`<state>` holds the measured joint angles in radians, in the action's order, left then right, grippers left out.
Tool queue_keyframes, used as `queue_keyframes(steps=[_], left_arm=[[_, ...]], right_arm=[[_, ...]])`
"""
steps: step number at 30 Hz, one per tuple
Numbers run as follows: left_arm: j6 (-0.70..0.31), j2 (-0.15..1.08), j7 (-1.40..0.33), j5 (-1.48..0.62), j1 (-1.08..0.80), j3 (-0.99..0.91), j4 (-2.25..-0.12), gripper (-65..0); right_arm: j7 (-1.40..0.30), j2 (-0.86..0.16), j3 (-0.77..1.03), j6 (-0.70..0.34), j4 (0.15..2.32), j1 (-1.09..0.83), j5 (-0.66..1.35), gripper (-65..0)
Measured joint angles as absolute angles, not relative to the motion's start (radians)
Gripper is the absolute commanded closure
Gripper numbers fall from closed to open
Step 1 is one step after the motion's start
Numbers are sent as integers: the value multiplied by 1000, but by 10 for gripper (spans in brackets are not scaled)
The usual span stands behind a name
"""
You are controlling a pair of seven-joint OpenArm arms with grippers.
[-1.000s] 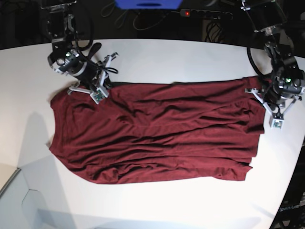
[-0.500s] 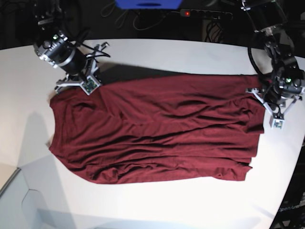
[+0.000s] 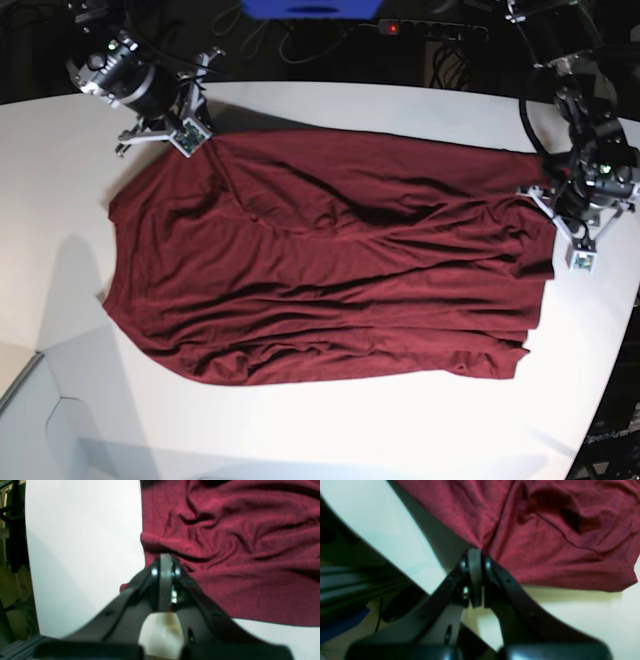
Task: Layout the t-shirt on the table in an organized manner, then fold the t-shirt properly
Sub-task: 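Pull the shirt edge with both grippers away from the hem, then hold the shirt edge with both grippers and stretch it apart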
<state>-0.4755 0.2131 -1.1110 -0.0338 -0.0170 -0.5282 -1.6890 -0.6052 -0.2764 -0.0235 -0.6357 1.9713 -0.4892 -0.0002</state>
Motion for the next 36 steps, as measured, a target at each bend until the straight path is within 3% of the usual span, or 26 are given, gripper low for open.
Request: queue_keyframes(steps=[18, 23, 36], left_arm=[[-480, 213, -1112, -41, -14, -523, -1691, -6], [-611, 213, -1119, -29, -74, -528, -1742, -6], [-636, 250, -1113, -27, -270, -528, -1739, -6]], right_arm=[[-602, -279, 29, -652, 1968, -575, -2, 0], [-602, -279, 29, -651, 1967, -569, -2, 0], [-605, -277, 63, -651, 1923, -566, -3, 0]])
